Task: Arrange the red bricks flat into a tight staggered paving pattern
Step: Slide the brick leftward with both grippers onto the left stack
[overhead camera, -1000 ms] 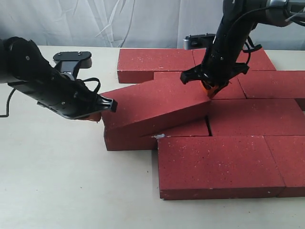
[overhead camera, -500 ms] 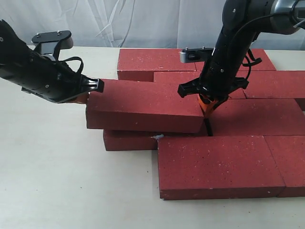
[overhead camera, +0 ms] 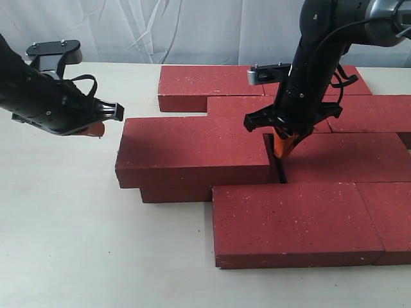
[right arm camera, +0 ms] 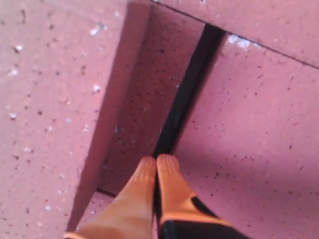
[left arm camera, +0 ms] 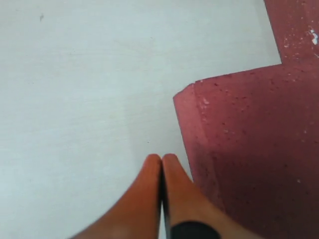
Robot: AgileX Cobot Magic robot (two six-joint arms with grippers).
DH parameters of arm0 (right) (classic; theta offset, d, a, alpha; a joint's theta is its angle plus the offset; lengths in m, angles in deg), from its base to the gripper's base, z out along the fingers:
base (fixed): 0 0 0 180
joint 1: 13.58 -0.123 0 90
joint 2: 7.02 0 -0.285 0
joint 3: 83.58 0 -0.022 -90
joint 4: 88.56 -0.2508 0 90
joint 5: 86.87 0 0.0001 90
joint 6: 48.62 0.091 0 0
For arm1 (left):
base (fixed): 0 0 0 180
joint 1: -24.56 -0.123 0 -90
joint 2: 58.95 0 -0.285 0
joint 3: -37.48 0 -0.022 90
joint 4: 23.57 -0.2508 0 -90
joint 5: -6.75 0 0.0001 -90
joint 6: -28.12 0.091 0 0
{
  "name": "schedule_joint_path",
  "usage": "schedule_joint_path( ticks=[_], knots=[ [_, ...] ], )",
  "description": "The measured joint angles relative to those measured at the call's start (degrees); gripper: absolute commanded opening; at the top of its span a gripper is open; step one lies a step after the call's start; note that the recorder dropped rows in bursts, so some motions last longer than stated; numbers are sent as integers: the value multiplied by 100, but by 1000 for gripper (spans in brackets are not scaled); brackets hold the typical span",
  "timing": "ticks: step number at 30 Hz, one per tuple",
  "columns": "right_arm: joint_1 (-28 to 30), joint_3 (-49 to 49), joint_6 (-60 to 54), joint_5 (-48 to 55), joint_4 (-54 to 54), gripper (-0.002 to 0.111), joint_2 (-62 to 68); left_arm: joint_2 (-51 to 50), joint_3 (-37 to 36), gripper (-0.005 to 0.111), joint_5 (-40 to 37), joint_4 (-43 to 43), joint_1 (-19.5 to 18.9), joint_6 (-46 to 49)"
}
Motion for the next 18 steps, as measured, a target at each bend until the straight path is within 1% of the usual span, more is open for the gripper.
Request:
schedule_joint_path(
  ticks=[3, 11, 18],
  knots=[
    [0, 0, 55, -116, -51, -1, -74, 0, 0, 0, 0, 0, -70, 0],
    [0, 55, 78, -270, -251, -1, -137, -9, 0, 0, 0, 11, -71, 0],
    [0, 492, 99, -674, -612, -1, -137, -9, 0, 0, -162, 124, -71, 0]
  ],
)
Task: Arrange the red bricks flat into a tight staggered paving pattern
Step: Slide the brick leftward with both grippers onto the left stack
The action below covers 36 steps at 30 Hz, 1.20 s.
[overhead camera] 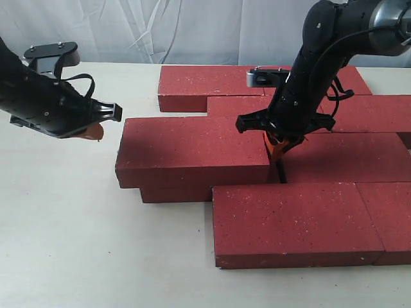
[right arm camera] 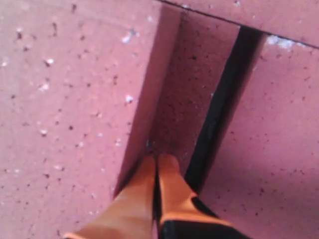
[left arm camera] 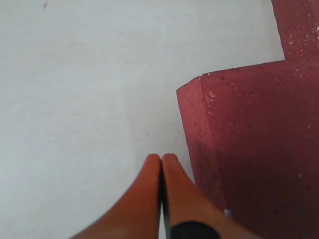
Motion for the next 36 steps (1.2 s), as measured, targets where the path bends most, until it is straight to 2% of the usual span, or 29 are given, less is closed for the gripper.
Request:
schedule_joint_path(
  ticks=[8, 13, 18, 24, 32, 36],
  knots=[
    [0, 67, 0, -167, -133, -1, 0, -321, 0, 0, -160, 303, 0, 23],
    [0, 67, -55, -271, -369, -1, 0, -448, 89, 0, -349, 765, 0, 520],
    [19, 102, -272, -510, -655, -1, -51, -448, 157, 0, -362, 716, -30, 579],
    [19, 73, -386, -1065, -999, -1, -601, -448, 486, 0, -469, 700, -478, 579],
    [-448, -964, -297, -1145, -1161, -1, -421, -448, 903, 0, -342, 914, -1054, 732],
    [-504, -1217, 116, -1029, -699, -1, -96, -495, 914, 0, -384, 801, -1235, 767]
  ],
)
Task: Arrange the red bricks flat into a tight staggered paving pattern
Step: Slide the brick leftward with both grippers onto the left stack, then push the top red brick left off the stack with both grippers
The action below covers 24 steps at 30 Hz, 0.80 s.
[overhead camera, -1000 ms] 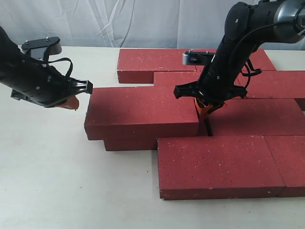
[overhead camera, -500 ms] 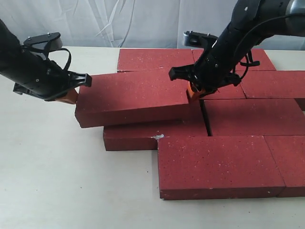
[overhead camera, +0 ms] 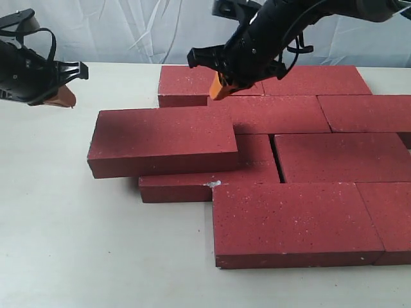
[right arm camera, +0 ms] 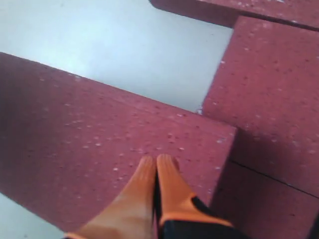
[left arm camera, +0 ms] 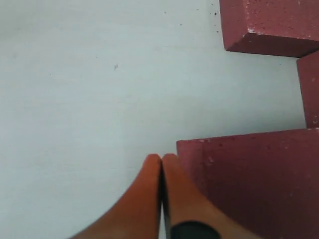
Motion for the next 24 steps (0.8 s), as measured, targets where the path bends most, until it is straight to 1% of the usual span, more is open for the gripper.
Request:
schedule_joint_path(
  ticks=[2, 6, 10, 19, 24],
  knots=[
    [0, 0, 417, 117, 714, -1, 8, -153, 9, 0, -161, -80, -120, 0],
    [0, -14, 788, 546, 1494, -1, 37, -504, 9, 0, -485, -129, -147, 8],
    [0, -14, 853, 687, 1575, -1, 238, -634, 9, 0, -674, -34, -147, 8],
    [-9, -14, 877, 681, 1044, -1, 642, -658, -4, 0, -834, 234, -147, 124],
    [-121, -14, 877, 642, 979, -1, 642, -770, -37, 0, -890, 404, 4, 272]
  ],
)
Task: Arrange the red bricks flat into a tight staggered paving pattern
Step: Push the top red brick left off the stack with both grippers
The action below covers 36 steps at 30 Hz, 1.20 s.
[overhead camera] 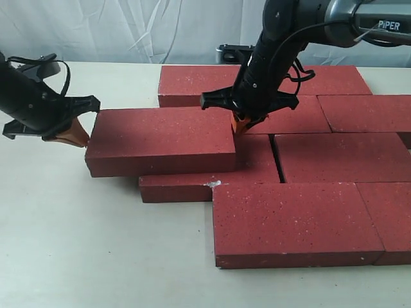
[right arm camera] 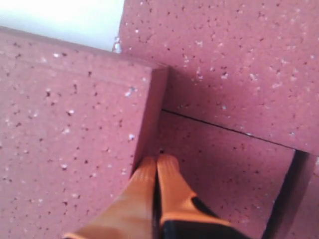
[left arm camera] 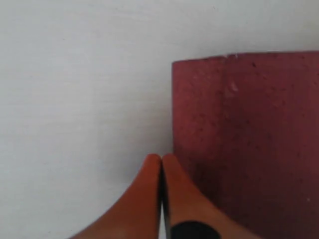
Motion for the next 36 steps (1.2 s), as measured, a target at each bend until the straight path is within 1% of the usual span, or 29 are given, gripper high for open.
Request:
schedule_joint_path(
  ticks=[3, 7, 12, 19, 28, 36],
  knots=[
    [-80, 0, 0, -26, -5, -1, 0, -10, -12, 0, -11, 10, 97, 12],
    [-118, 0, 0, -203, -19, -1, 0, -10, -12, 0, 95, -54, 96, 12],
    [-126, -17, -11, -633, -220, -1, -104, -10, 0, 0, 418, -149, 83, 27],
    [-126, -468, -23, -758, -249, -1, -230, -10, 317, 0, 547, -259, 59, 37],
    [-137, -929, -23, -926, -560, -1, -175, -10, 586, 0, 817, -203, -273, 59],
    [-181, -1482, -23, -1015, -1111, -1, 478, -36, 598, 0, 1287, -126, -636, 59]
  ],
)
